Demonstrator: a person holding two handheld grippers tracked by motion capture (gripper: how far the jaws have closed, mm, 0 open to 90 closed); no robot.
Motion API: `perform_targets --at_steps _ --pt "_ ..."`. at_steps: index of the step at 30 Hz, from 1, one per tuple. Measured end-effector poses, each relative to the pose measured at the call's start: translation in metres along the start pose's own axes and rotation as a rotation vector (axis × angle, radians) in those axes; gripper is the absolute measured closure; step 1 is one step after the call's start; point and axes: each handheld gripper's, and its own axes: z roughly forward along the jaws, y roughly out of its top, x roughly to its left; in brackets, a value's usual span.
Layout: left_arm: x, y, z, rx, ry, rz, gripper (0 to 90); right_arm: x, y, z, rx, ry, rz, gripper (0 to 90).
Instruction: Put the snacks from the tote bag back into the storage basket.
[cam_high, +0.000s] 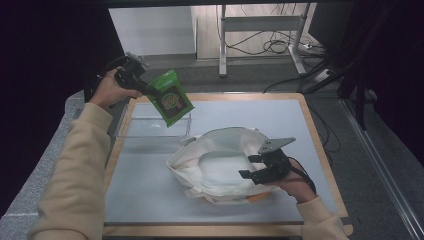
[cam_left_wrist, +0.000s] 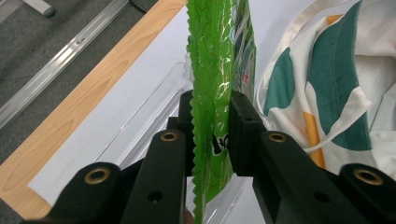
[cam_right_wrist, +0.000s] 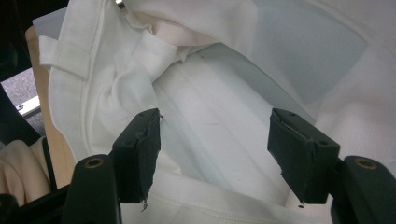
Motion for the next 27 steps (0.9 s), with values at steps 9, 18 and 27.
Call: perform_targets --at_steps 9,18,27 --pt "0.010 -0.004 0.002 0.015 0.017 0.003 77.9 0.000 0.000 0.001 0.001 -0.001 -0.001 34.3" --pt "0.021 -0.011 0.006 0.035 0.029 0.003 77.8 -0.001 0.000 0.002 0.005 -0.005 0.004 34.1" --pt "0.025 -0.015 0.022 0.077 0.027 0.011 77.8 -0.001 0.000 0.003 0.005 -0.007 0.003 34.1"
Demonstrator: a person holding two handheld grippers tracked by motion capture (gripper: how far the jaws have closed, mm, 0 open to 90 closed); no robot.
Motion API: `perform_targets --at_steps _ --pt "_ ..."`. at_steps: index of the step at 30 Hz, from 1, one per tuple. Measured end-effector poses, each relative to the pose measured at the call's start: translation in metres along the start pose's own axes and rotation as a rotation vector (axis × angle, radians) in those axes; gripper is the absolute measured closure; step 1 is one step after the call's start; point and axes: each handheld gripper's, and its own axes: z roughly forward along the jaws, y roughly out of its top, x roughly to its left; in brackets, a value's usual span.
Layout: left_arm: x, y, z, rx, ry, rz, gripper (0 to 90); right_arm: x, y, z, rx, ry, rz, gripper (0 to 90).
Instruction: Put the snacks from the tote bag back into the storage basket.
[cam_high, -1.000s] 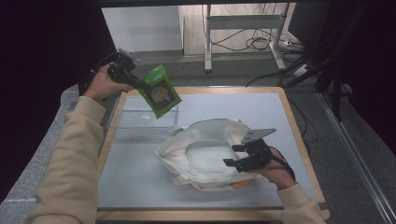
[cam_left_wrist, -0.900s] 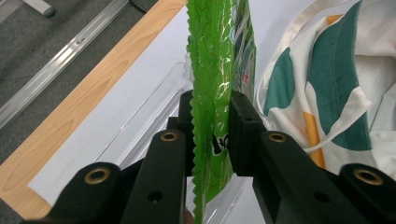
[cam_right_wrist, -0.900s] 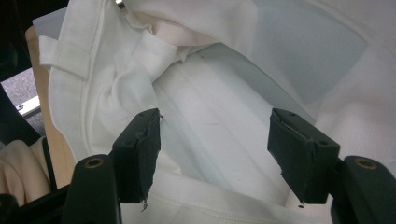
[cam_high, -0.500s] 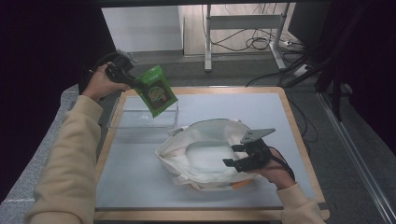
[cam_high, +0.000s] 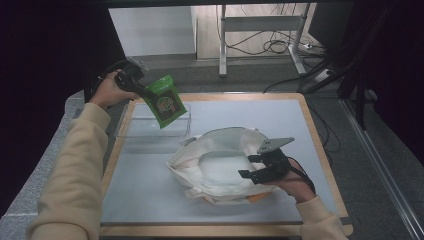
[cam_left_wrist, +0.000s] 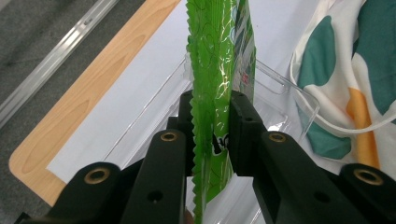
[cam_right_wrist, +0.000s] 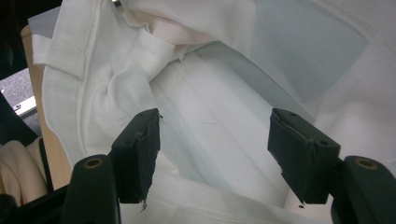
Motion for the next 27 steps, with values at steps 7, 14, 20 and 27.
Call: perform_targets --at_steps 7,14,20,27 --pt "0.006 -0.005 0.015 0.038 -0.002 0.005 77.7 -0.001 -0.001 0.000 0.001 -0.002 0.001 33.9" --pt "0.009 -0.008 0.031 0.086 -0.007 0.020 77.6 -0.002 -0.001 0.001 0.004 -0.004 0.002 33.8" --pt "0.009 -0.005 0.047 0.116 -0.017 0.031 77.3 -0.001 -0.001 0.001 0.006 -0.004 0.002 33.6" --pt "0.011 -0.002 0.066 0.133 -0.028 0.037 76.7 -0.002 -0.002 0.001 0.008 -0.007 0.006 33.4"
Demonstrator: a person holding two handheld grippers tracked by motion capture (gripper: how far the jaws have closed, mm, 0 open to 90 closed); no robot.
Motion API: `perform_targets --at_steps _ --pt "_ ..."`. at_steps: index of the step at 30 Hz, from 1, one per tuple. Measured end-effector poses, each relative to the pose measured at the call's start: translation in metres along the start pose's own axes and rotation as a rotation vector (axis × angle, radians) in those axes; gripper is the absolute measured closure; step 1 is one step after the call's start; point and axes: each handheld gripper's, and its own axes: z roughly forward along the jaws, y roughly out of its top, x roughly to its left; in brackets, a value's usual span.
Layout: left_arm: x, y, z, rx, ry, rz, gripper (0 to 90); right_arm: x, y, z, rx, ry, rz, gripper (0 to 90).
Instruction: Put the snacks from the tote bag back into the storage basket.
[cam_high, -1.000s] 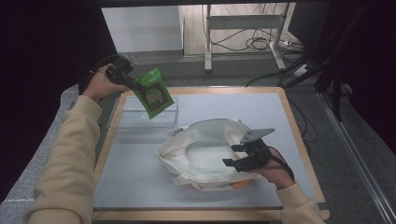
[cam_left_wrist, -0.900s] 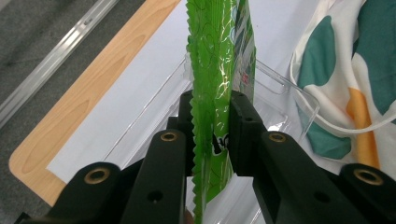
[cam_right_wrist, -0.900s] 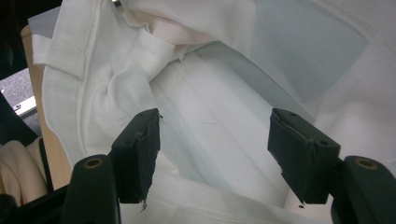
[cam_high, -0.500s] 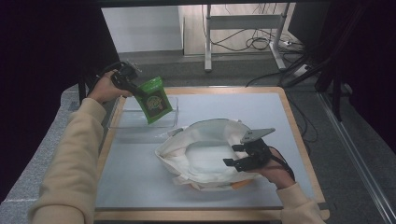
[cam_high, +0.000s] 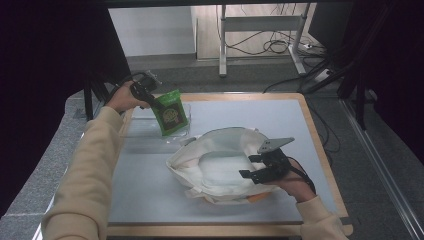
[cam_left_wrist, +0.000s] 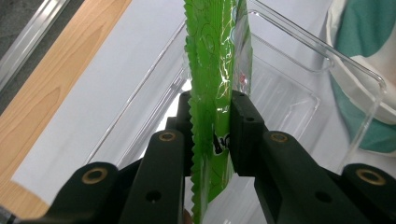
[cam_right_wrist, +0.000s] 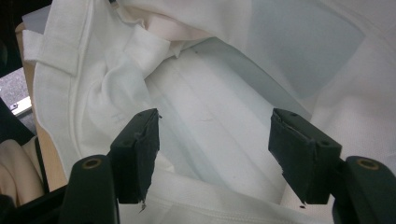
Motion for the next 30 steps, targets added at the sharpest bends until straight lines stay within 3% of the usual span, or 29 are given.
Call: perform_targets --at_steps 5,15,22,26,30 --pt "0.002 0.005 0.005 -0.028 0.027 0.002 76.1 -0.001 0.000 0.000 0.001 -0.001 -0.001 33.3" --pt "0.000 0.012 0.018 -0.052 0.144 0.043 70.4 -0.001 0.000 0.001 0.005 -0.001 -0.003 33.1" --pt "-0.002 0.016 0.023 -0.069 0.163 0.051 66.0 -0.001 -0.001 0.001 0.006 -0.001 -0.002 33.0" --pt "-0.003 0.017 0.024 -0.074 0.167 0.047 55.8 -0.001 -0.001 0.001 0.007 -0.001 -0.002 33.0" --pt "-0.002 0.018 0.022 -0.108 0.167 0.037 49.4 -0.002 -0.001 0.001 0.008 -0.001 -0.001 33.0"
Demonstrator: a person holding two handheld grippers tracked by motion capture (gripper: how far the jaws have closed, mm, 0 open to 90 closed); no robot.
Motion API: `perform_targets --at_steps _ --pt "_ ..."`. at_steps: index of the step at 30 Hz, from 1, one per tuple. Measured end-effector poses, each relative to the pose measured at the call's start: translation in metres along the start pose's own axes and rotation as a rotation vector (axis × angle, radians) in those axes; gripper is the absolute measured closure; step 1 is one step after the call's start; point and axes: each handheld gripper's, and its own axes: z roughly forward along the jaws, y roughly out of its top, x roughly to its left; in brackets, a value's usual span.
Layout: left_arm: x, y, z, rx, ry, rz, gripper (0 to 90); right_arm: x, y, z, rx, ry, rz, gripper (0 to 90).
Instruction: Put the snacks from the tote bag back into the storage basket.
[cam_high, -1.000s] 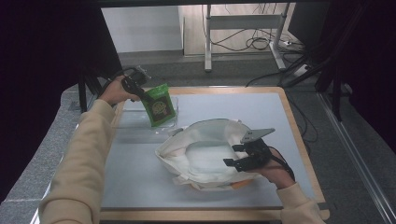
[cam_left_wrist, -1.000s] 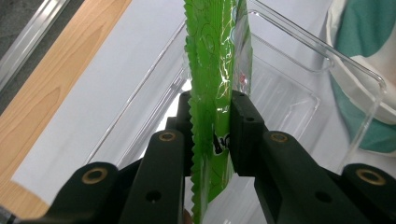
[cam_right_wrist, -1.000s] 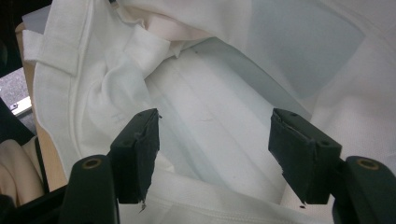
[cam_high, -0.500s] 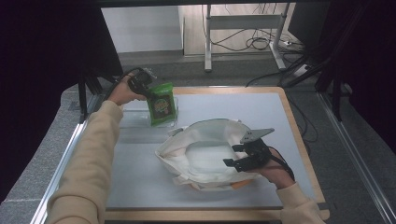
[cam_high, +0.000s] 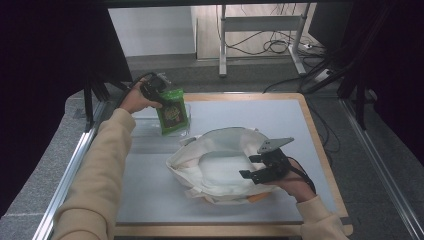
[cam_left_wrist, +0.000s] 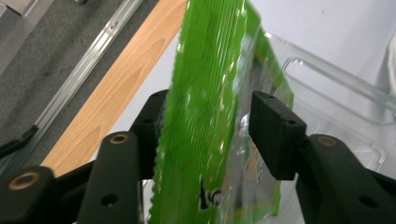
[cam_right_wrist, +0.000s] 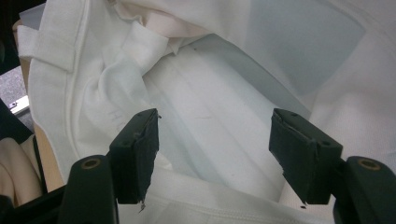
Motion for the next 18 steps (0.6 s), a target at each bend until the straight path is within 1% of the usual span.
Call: perform_targets --at_steps 3,5,6,9,11,14,16,18 --pt "0.001 0.003 -0.004 -0.023 0.012 0.000 45.8 0.000 0.000 0.000 -0.001 0.000 0.000 33.0" --pt "0.002 0.005 -0.009 -0.051 0.013 -0.004 43.9 0.000 0.000 0.000 0.000 -0.002 0.002 33.0" --pt "0.002 0.006 -0.011 -0.063 0.022 -0.003 43.6 0.000 0.000 0.000 0.000 -0.002 0.001 33.0" --pt "0.003 0.008 -0.019 -0.108 0.027 -0.012 43.4 -0.001 0.000 0.000 -0.001 -0.002 0.001 33.0" --pt "0.003 0.009 -0.026 -0.131 0.018 -0.027 43.6 -0.001 0.000 -0.001 -0.003 -0.002 0.002 33.0" --pt "0.003 0.008 -0.032 -0.145 0.011 -0.044 43.6 -0.001 -0.001 0.000 -0.002 -0.002 0.003 33.0" --pt "0.002 0.008 -0.034 -0.138 0.006 -0.055 43.6 -0.001 -0.001 0.000 -0.001 -0.003 0.002 33.0" --pt "0.001 0.007 -0.037 -0.141 -0.002 -0.067 43.6 -0.001 0.000 0.000 -0.001 -0.004 0.001 33.0"
